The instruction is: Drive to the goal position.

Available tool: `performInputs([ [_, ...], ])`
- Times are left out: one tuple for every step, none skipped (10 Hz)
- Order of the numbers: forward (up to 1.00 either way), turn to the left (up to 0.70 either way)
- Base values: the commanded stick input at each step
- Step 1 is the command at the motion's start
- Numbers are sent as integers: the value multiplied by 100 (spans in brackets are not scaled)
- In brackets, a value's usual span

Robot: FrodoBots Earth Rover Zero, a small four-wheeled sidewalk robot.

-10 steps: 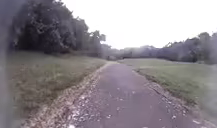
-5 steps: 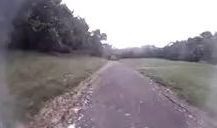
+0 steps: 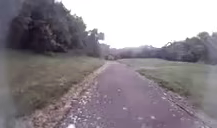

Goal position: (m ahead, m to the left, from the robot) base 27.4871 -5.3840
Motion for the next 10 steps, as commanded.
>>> performInputs([
  [85,0],
  [85,0],
  [85,0],
  [85,0],
  [85,0],
  [85,0],
  [85,0],
  [85,0],
  [85,0],
  [85,0],
])
